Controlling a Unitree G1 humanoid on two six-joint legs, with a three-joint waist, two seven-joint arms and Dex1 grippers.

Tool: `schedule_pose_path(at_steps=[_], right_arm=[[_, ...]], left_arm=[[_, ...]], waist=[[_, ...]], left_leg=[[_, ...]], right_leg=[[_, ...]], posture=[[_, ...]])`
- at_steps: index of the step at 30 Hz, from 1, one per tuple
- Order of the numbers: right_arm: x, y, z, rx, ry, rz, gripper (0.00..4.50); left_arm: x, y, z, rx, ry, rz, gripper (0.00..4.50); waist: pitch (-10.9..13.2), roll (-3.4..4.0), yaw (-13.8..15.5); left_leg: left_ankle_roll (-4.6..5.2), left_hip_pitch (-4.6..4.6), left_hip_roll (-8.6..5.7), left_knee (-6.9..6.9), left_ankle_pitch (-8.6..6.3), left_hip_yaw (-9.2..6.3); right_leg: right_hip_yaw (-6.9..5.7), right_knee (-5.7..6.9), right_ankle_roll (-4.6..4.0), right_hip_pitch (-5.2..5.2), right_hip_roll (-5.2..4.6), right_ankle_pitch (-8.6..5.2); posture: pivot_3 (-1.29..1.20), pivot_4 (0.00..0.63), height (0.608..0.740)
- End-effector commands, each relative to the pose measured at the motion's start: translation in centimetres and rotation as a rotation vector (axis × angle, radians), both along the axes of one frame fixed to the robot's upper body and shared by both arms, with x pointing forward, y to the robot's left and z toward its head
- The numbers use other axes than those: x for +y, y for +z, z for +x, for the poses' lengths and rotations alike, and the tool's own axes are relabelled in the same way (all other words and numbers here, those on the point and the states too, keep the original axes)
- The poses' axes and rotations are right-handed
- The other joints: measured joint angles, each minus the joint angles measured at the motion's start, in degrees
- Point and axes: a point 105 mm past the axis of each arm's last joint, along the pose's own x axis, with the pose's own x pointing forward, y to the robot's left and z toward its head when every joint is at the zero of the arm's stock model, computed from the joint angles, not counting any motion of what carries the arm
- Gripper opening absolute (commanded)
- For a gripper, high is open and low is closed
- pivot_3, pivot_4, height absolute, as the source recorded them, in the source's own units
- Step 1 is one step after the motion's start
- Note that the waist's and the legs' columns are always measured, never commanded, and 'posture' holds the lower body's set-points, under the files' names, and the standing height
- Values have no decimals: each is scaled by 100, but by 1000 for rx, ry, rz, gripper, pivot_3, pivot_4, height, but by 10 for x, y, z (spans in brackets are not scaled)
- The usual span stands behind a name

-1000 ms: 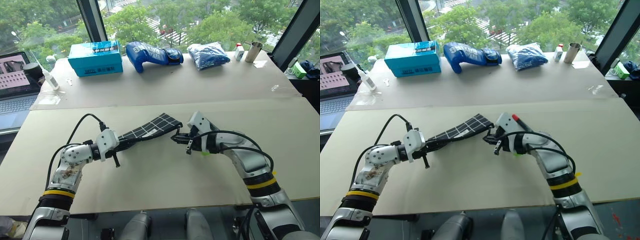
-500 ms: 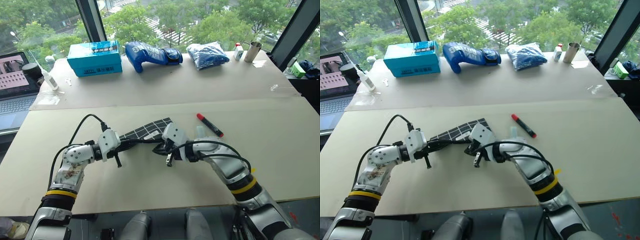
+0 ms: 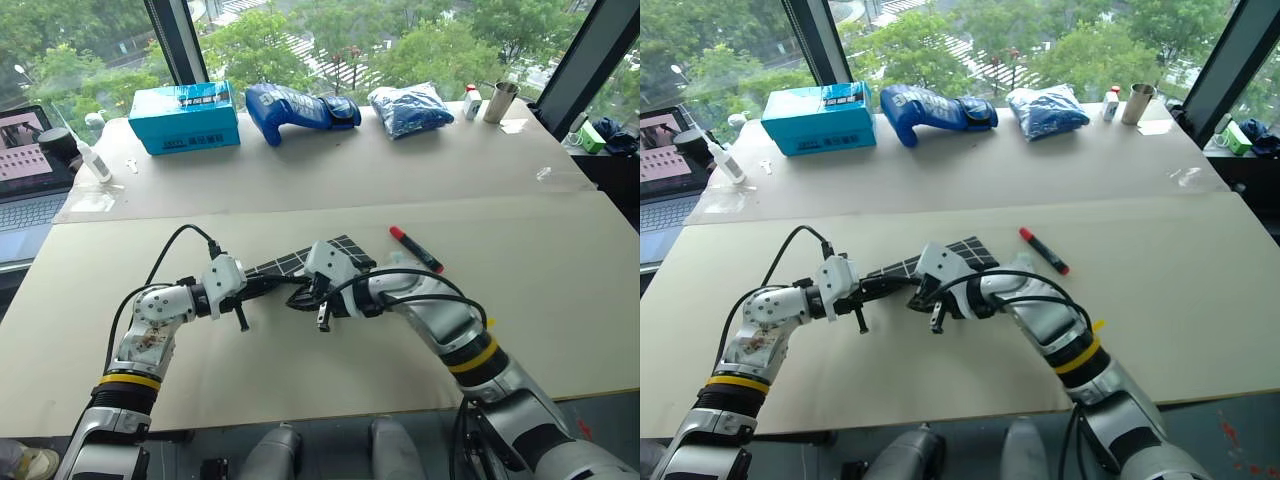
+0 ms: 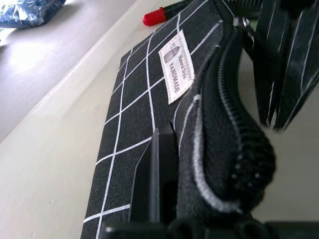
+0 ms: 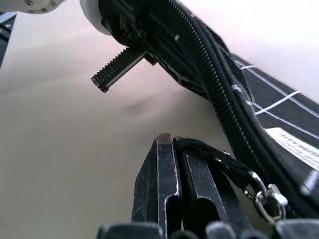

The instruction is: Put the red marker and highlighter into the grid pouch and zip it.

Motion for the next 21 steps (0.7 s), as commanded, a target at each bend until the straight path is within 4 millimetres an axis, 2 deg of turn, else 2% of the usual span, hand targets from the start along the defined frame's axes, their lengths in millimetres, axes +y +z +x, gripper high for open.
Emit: schedule_pose_path(at_steps=[1,9,13,15,17,18,21], right_arm=[[20,26,-2,-38,42,87,50],[11,56,-25,7,182,216,50],[3,47,-20,-4,149,166,1258],[-7,40,-15,17,102,135,1923],[-26,43,-15,65,73,147,2595],[-31,45,-16,70,70,154,2595],[-71,63,-15,6,22,151,2595]], left_arm=[[-9,11,1,-49,-31,-14,0],[-9,7,1,-43,-28,-22,0],[-9,7,1,-47,-25,-24,0],[-9,8,2,-52,-21,-28,0],[-8,9,2,-56,-14,-29,0],[-8,10,3,-57,-12,-29,0],[-4,10,2,-57,4,-33,0]], waist=[[0,0,1],[0,0,14],[0,0,5],[0,0,6],[0,0,15],[0,0,28],[0,0,57]], left_leg=[[0,0,1,0,0,0],[0,-2,0,3,0,-1],[0,-1,0,1,0,-1],[1,-1,0,0,0,-1],[1,-3,0,1,0,-1],[1,-5,-1,2,0,-1],[1,-11,-4,7,0,-1]], right_leg=[[0,4,0,0,-1,0],[0,9,0,2,-3,0],[0,8,0,1,-3,0],[0,8,0,0,-1,0],[-1,8,0,1,-3,0],[0,8,0,1,-5,0],[0,-2,0,2,-9,1]], posture=[[0,150,740],[0,150,740],[0,150,740],[0,150,740],[0,150,740],[0,150,740],[0,150,740]])
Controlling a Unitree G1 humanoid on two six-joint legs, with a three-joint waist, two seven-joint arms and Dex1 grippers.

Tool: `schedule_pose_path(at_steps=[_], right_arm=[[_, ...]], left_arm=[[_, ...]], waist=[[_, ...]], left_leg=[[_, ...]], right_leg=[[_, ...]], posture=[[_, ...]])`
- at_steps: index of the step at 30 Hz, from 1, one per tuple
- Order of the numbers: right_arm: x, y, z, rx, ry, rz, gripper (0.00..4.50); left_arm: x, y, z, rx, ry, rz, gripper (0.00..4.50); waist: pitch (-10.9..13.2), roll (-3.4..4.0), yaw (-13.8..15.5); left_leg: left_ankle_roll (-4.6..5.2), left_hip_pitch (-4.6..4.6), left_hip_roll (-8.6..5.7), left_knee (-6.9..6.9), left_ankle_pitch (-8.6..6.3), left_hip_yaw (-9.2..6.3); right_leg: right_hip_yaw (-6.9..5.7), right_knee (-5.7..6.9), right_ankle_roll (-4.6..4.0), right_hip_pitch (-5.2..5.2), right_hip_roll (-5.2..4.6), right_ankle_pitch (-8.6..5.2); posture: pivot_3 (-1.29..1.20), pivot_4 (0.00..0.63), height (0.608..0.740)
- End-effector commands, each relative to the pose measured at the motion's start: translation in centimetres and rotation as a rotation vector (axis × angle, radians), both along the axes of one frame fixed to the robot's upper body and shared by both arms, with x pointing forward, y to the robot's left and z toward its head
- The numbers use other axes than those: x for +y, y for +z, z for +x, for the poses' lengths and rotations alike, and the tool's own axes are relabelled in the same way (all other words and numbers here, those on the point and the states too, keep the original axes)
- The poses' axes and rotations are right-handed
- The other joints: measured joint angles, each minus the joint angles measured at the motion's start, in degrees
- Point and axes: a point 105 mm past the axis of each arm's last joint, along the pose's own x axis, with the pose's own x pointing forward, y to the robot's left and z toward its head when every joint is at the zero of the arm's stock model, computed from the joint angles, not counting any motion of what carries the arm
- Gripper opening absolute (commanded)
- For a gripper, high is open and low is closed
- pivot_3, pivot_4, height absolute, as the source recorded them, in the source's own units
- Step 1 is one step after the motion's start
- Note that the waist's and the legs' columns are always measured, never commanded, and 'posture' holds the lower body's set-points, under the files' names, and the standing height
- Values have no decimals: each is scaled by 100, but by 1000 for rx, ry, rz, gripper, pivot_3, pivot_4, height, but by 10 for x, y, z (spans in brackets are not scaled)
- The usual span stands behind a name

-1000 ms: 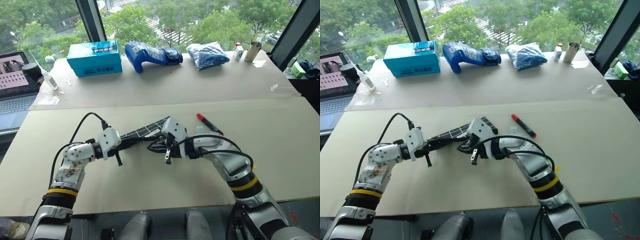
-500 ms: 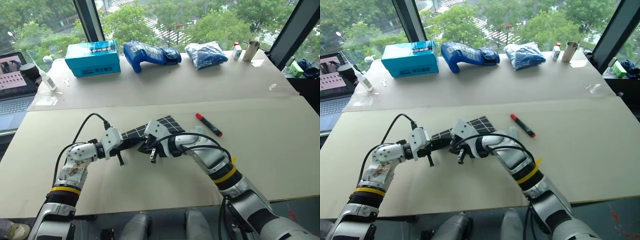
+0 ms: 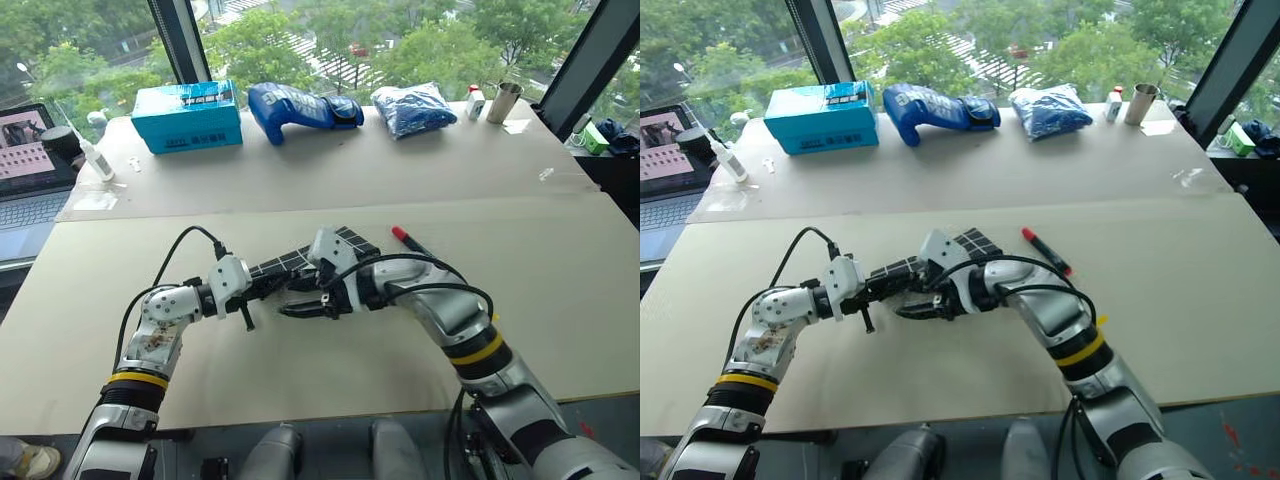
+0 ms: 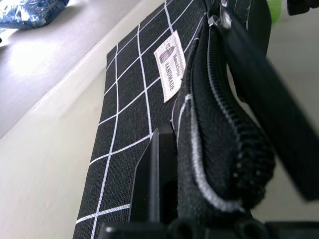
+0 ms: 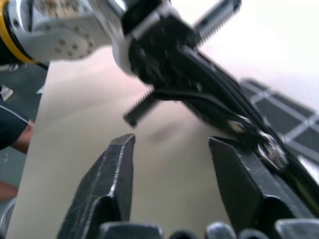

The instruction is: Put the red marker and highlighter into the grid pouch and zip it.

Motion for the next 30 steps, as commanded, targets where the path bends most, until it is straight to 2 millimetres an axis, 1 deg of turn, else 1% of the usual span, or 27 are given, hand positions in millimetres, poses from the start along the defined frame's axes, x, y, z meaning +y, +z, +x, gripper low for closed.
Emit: schedule_pose_path(at_steps=[1,4,5,6,7,8,9,10,11,13,16,18,24,26,30], right_arm=[[-42,42,-3,-129,-30,50,2595],[-76,70,0,-235,-105,80,2595],[-89,81,6,-278,-158,89,2595],[-105,92,19,-344,-258,87,2595],[-120,99,33,-393,-362,68,2595],[-133,103,44,-427,-450,45,2595],[-142,104,50,-447,-498,23,2595],[-148,102,56,-468,-539,-10,2595],[-152,95,62,-464,-581,-49,2595],[-156,86,68,-458,-623,-92,2595],[-152,50,73,-430,-634,-168,2595],[-155,36,77,-407,-657,-182,2595],[-178,16,86,-372,-736,-218,2595],[-184,14,86,-373,-749,-230,2595],[-186,14,85,-347,-752,-206,2595]], left_arm=[[6,9,0,-38,22,-11,0],[9,13,2,-40,48,-38,0],[10,13,2,-41,53,-43,0],[10,13,2,-41,56,-45,0],[10,13,1,-40,56,-46,0],[10,13,1,-40,56,-46,0],[10,13,1,-41,57,-47,0],[10,13,1,-41,57,-49,0],[10,13,1,-41,58,-50,0],[10,13,1,-41,59,-52,0],[10,13,1,-40,58,-49,0],[9,13,1,-39,55,-46,0],[10,12,0,-37,53,-40,0],[10,12,0,-36,52,-39,0],[10,12,0,-33,49,-36,0]], waist=[[0,0,16],[0,-1,16],[0,-1,6],[0,-1,1],[0,-1,-3],[0,-1,-7],[0,-1,-3],[1,-2,9],[0,-2,14],[0,-2,14],[0,-3,6],[0,-3,6],[0,-2,14],[0,-2,11],[0,-2,5]], left_leg=[[1,0,-1,1,0,0],[2,1,-2,-1,-2,1],[3,2,-2,-2,-2,2],[4,4,-2,-3,-2,4],[5,6,-1,-4,-3,6],[5,8,0,-4,-3,10],[4,9,-1,-4,-3,16],[4,8,-1,-3,-2,26],[4,8,0,-3,-2,37],[4,8,1,-3,-2,48],[4,4,6,-3,-2,50],[4,4,6,-3,-2,50],[3,2,4,0,-2,49],[3,3,4,0,-2,50],[4,2,4,-1,-2,50]], right_leg=[[0,-3,0,0,0,0],[-1,-6,0,1,3,0],[-1,-8,0,0,4,0],[-1,-8,0,0,6,0],[-1,-8,0,0,7,0],[-1,-7,0,0,6,0],[0,-7,0,1,5,0],[1,-7,0,1,3,0],[0,-7,0,1,4,0],[0,-7,0,1,5,0],[1,-6,0,0,2,0],[1,-6,0,0,2,0],[3,-7,0,1,-2,0],[3,-7,0,2,-1,0],[3,-7,0,1,0,0]], posture=[[0,150,740],[0,150,740],[0,150,740],[0,150,740],[0,150,740],[0,150,740],[0,150,740],[0,150,740],[0,150,740],[0,150,740],[0,150,740],[0,150,740],[0,150,740],[0,150,740],[0,150,740]])
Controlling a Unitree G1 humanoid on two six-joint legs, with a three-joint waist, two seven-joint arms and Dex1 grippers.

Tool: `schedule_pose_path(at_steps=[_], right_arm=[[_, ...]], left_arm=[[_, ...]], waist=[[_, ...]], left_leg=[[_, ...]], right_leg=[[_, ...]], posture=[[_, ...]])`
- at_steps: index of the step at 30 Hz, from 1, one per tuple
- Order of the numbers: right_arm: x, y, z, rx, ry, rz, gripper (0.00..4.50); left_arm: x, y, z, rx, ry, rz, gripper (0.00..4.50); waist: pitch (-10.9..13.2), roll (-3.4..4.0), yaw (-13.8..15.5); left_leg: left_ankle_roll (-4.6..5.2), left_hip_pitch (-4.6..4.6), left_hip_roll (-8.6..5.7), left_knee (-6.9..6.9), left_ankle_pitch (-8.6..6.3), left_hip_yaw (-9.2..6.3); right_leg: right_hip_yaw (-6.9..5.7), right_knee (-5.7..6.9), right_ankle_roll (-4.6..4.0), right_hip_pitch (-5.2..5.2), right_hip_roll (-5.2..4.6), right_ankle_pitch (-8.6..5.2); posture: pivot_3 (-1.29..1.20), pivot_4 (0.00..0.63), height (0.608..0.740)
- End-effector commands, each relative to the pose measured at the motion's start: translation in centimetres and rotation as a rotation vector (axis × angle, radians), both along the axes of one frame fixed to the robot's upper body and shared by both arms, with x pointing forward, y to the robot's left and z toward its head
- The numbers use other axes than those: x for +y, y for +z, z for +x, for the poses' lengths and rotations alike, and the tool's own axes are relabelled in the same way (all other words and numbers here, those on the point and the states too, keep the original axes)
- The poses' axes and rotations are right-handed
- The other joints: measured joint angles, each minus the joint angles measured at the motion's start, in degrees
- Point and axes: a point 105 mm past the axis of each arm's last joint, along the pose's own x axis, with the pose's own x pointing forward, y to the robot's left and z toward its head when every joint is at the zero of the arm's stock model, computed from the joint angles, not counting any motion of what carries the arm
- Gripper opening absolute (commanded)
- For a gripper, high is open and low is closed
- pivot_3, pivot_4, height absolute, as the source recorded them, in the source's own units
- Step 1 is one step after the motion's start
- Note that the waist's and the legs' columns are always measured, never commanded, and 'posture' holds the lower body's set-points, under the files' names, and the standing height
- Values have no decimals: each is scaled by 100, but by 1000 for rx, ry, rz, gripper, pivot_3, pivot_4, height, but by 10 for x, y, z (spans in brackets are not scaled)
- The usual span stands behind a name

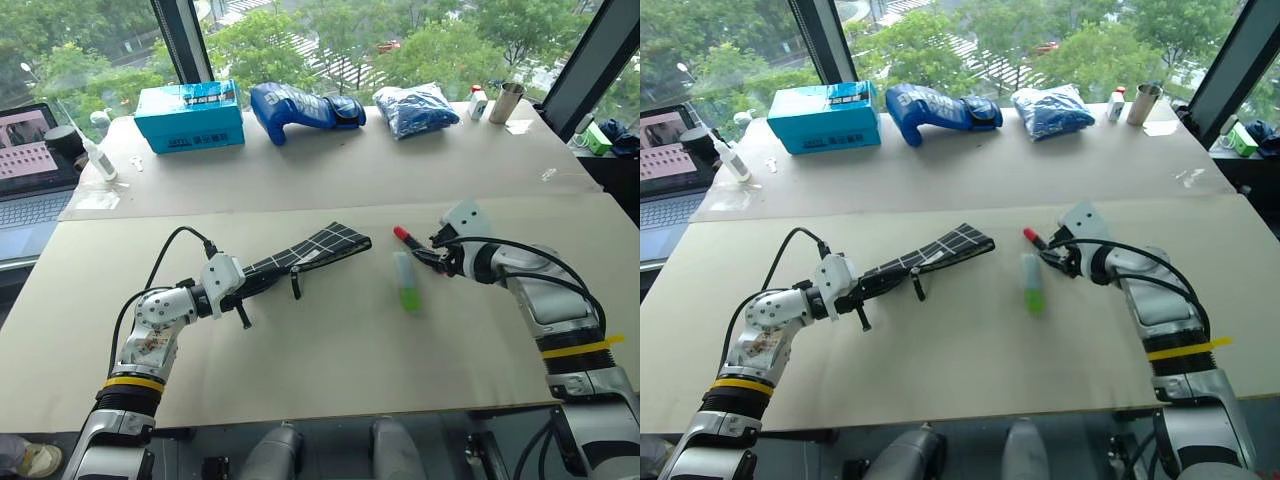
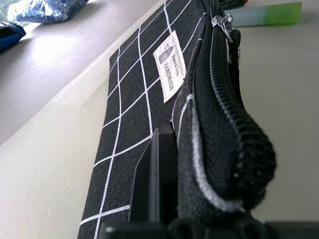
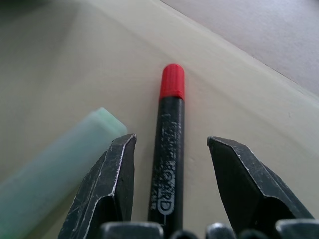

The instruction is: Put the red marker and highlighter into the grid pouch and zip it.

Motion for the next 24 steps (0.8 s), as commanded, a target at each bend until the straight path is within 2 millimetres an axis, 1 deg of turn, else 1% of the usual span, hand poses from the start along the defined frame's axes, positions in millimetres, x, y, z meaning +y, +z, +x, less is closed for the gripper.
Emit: schedule_pose_path(at_steps=[1,7,9,11,13,14,15,16,17,20,24], right_arm=[[-5,16,1,-52,-2,26,2595],[-7,-10,-5,55,-11,66,2595],[-9,-29,-7,121,-36,59,2595],[-13,-43,-8,160,-62,45,2595],[-16,-47,-7,174,-87,43,2595],[-21,-46,-4,170,-117,52,2595],[-24,-43,-3,164,-131,54,2088],[-25,-41,-2,160,-138,55,1920],[-25,-36,-1,146,-136,75,1637],[-24,-20,0,114,-117,97,623],[-19,7,2,33,-89,116,566]], left_arm=[[1,9,-1,-35,-10,-1,0],[1,11,0,-37,-14,1,0],[1,11,0,-37,-14,1,0],[1,11,1,-37,-14,2,0],[1,11,1,-37,-15,2,0],[1,11,1,-37,-16,2,0],[0,11,1,-37,-17,2,0],[0,11,1,-37,-17,2,0],[0,11,1,-38,-17,1,0],[0,12,2,-38,-16,-1,0],[-1,12,2,-37,-14,-5,0]], waist=[[0,0,-1],[0,0,-3],[0,0,-4],[-2,-3,-2],[-5,-7,0],[-7,-10,1],[-9,-13,2],[-9,-13,5],[-9,-12,7],[-9,-12,60],[-9,-12,103]], left_leg=[[0,0,0,0,0,0],[0,1,0,0,0,0],[0,0,1,0,0,0],[0,7,1,1,0,-1],[1,21,1,-1,-1,-1],[2,27,1,-2,-1,-1],[3,34,1,-2,-2,-1],[5,45,1,-2,-3,-1],[9,56,1,-3,-6,-2],[42,74,0,-6,-24,-7],[19,64,0,-4,-11,-4]], right_leg=[[0,0,0,0,0,0],[0,0,0,1,0,0],[0,0,0,2,0,0],[0,-1,0,8,1,0],[-1,-5,0,20,3,0],[-1,-7,0,26,3,0],[-2,-9,0,35,4,0],[-2,-16,0,48,4,0],[-2,-28,0,62,5,0],[-3,-56,0,89,8,0],[-2,-56,1,80,6,0]], posture=[[0,150,740],[0,150,740],[0,150,740],[0,150,740],[0,150,740],[0,150,740],[0,150,740],[0,150,740],[0,150,740],[0,150,740],[0,150,740]])
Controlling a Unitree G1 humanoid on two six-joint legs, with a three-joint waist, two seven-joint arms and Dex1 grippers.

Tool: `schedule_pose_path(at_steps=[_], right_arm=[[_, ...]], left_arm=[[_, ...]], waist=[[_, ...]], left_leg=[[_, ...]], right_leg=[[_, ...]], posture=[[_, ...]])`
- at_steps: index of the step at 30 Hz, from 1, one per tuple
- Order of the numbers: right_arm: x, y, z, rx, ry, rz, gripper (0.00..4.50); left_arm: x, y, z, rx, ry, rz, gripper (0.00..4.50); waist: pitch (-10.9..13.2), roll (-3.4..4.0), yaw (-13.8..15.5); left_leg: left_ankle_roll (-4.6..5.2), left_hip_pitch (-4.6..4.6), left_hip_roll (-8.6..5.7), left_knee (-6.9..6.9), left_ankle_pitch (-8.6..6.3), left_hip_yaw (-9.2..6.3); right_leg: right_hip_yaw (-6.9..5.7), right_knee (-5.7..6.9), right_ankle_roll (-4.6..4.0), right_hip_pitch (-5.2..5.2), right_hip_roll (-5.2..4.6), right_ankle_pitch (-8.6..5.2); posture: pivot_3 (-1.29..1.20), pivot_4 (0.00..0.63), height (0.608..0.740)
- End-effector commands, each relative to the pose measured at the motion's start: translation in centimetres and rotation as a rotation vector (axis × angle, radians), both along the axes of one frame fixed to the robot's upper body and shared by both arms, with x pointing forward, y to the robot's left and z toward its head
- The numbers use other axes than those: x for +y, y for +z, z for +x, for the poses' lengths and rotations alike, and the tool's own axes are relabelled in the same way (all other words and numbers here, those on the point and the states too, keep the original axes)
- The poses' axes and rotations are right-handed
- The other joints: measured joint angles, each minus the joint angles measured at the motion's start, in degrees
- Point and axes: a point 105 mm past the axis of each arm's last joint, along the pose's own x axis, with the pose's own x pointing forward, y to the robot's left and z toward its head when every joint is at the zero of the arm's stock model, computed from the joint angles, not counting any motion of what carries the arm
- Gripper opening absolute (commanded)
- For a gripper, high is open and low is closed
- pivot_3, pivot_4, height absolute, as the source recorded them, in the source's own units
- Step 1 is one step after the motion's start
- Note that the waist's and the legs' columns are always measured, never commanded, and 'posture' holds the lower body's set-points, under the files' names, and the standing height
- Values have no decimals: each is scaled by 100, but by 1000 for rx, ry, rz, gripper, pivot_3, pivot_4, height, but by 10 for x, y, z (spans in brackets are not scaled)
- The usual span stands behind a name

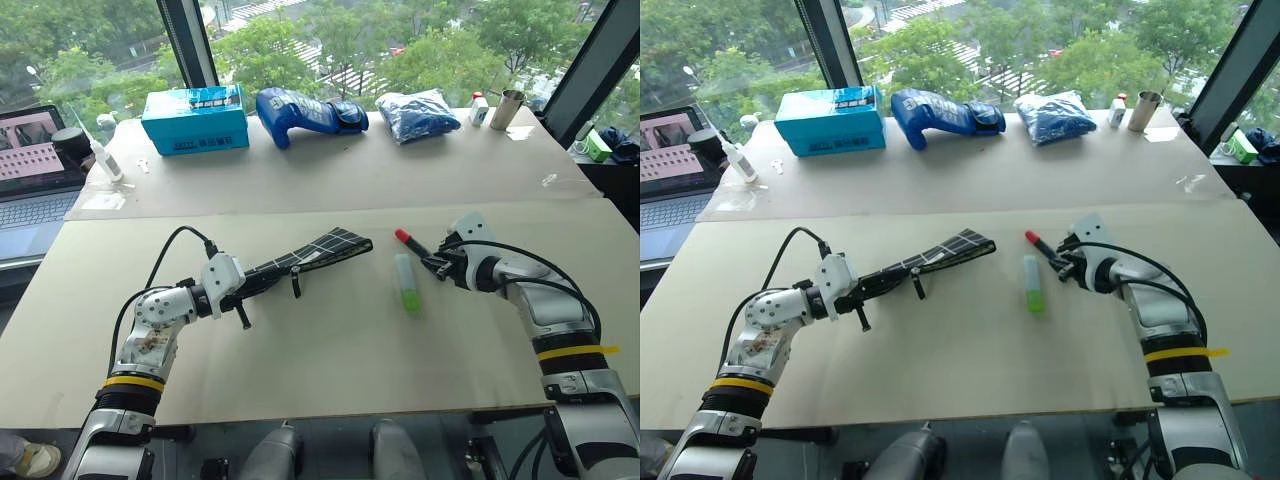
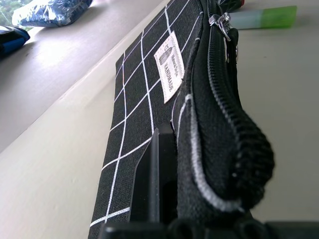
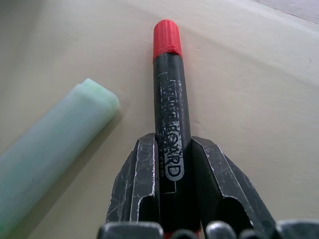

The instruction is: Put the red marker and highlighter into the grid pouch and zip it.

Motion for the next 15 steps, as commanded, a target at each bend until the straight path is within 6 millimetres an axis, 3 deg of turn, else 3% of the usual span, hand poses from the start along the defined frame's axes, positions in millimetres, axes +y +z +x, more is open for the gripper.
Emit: schedule_pose_path(at_steps=[1,4,7,11,15], right_arm=[[1,50,5,-161,8,10,566],[24,101,-12,-288,186,66,566],[49,126,-47,-350,429,-2,566],[69,130,-75,-317,586,-89,566],[78,100,-92,-225,692,-292,566]], left_arm=[[-1,11,2,-37,-2,-12,0],[-1,10,1,-33,-3,-15,0],[-2,9,0,-30,-5,-16,0],[-2,8,-1,-27,-5,-17,0],[-4,6,-3,-26,-9,-21,0]], waist=[[0,0,8],[2,4,2],[3,4,14],[2,3,18],[2,3,36]], left_leg=[[-4,-4,1,0,2,0],[-7,-20,1,0,4,-1],[-7,-37,2,-1,4,-5],[0,-39,1,0,0,-4],[3,-36,1,2,-2,1]], right_leg=[[0,0,0,-4,0,0],[0,1,0,-19,-1,0],[0,1,0,-36,-1,0],[-5,-7,2,-32,1,1],[-5,-9,2,-27,-2,1]], posture=[[0,150,740],[0,150,740],[0,150,740],[0,150,740],[0,150,740]])
